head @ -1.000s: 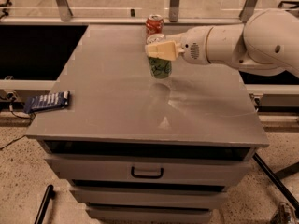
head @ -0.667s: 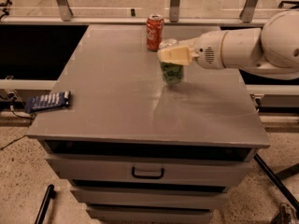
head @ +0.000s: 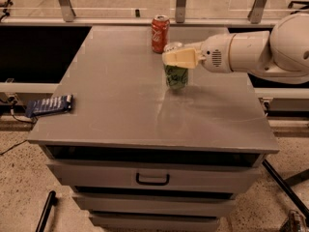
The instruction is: Place green can upright
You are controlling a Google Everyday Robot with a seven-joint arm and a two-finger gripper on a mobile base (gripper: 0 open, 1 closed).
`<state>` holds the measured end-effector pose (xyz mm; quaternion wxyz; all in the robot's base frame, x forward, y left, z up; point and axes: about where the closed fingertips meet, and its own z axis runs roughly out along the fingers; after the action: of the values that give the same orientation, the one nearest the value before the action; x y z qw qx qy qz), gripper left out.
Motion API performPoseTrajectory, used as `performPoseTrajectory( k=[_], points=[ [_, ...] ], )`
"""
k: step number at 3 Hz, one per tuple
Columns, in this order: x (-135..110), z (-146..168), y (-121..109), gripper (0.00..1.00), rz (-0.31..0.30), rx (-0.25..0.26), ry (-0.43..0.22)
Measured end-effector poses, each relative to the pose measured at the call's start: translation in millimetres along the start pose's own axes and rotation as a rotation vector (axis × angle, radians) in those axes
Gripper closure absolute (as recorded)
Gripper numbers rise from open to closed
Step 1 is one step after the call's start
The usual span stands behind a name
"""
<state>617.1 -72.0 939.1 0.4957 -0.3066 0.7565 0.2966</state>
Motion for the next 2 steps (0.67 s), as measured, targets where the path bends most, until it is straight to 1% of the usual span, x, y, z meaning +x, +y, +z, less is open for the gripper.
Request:
performPoseTrajectory(
  k=[1, 2],
  points=[
    [2.1, -4.7, -1.1, 1.00, 0.057, -0.018, -0.019],
    [7.0, -10.6, -2.8, 0.83, 0.078, -0.029, -0.012]
  ],
)
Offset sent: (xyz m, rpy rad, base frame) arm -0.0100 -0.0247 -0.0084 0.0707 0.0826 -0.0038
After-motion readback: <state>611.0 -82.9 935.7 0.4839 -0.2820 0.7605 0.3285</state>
